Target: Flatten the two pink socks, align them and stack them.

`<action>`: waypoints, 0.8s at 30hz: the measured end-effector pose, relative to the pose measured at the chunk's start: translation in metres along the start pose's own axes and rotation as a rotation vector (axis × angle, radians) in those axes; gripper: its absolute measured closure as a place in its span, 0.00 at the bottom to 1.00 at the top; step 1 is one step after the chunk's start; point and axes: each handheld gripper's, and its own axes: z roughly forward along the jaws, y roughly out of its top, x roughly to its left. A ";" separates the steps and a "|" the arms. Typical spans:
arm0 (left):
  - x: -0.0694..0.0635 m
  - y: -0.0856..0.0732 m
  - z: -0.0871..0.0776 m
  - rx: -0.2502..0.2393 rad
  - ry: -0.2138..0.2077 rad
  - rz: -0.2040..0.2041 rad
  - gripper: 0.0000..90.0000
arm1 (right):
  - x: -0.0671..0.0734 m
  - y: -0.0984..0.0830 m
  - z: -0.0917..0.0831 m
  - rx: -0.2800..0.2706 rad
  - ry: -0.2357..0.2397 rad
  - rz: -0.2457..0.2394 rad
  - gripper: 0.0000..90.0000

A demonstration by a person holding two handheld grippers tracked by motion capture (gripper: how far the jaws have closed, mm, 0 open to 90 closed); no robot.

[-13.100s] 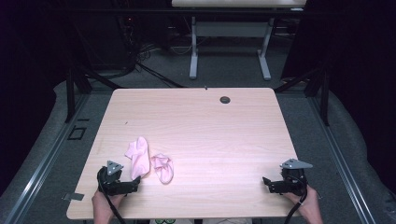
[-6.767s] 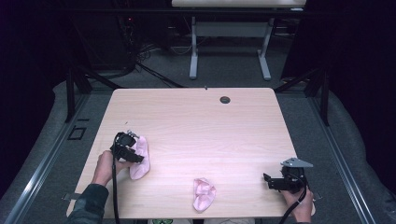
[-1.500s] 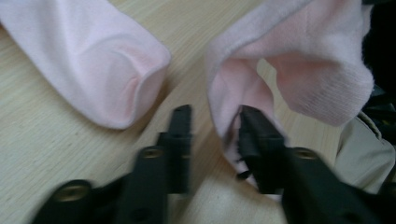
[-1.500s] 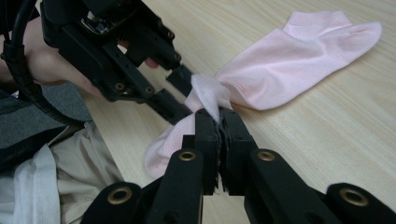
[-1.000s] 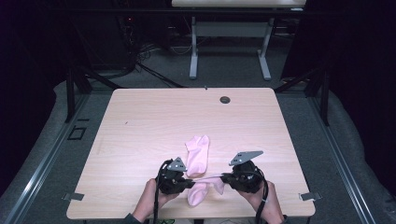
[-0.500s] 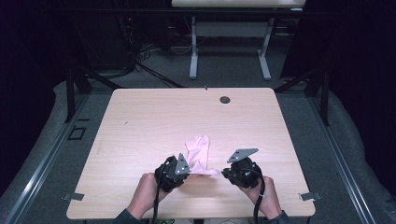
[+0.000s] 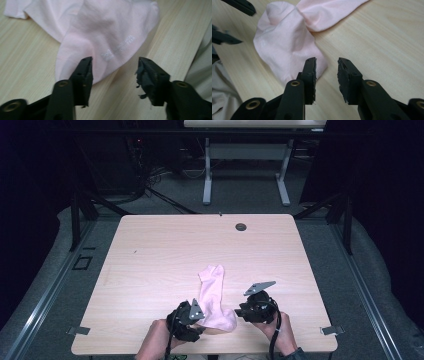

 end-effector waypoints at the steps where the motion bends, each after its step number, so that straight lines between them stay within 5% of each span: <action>1: 0.005 -0.002 -0.004 -0.011 0.013 -0.018 0.43 | -0.001 0.001 0.002 0.005 0.005 0.002 0.74; 3: 0.019 -0.006 -0.008 -0.019 0.049 -0.071 0.43 | -0.002 0.005 0.006 0.010 0.005 -0.015 0.73; 4: 0.034 -0.011 -0.006 -0.022 0.083 -0.144 0.45 | -0.002 0.008 0.012 0.027 0.015 -0.025 0.71; 5: 0.034 -0.011 -0.006 -0.022 0.083 -0.144 0.46 | -0.002 0.008 0.012 0.027 0.015 -0.025 0.71; 6: 0.046 -0.014 0.000 -0.004 0.099 -0.186 0.46 | -0.001 0.011 0.018 0.040 0.022 -0.042 0.69; 12: 0.053 -0.013 0.018 0.013 0.067 -0.196 0.54 | 0.004 0.013 0.034 0.101 0.012 -0.082 0.73; 18: 0.051 -0.014 0.028 0.070 0.068 -0.175 0.65 | 0.007 0.010 0.037 0.113 -0.001 -0.097 0.80; 24: 0.054 -0.016 0.030 0.070 0.044 -0.177 0.75 | 0.008 0.007 0.039 0.113 0.005 -0.092 0.90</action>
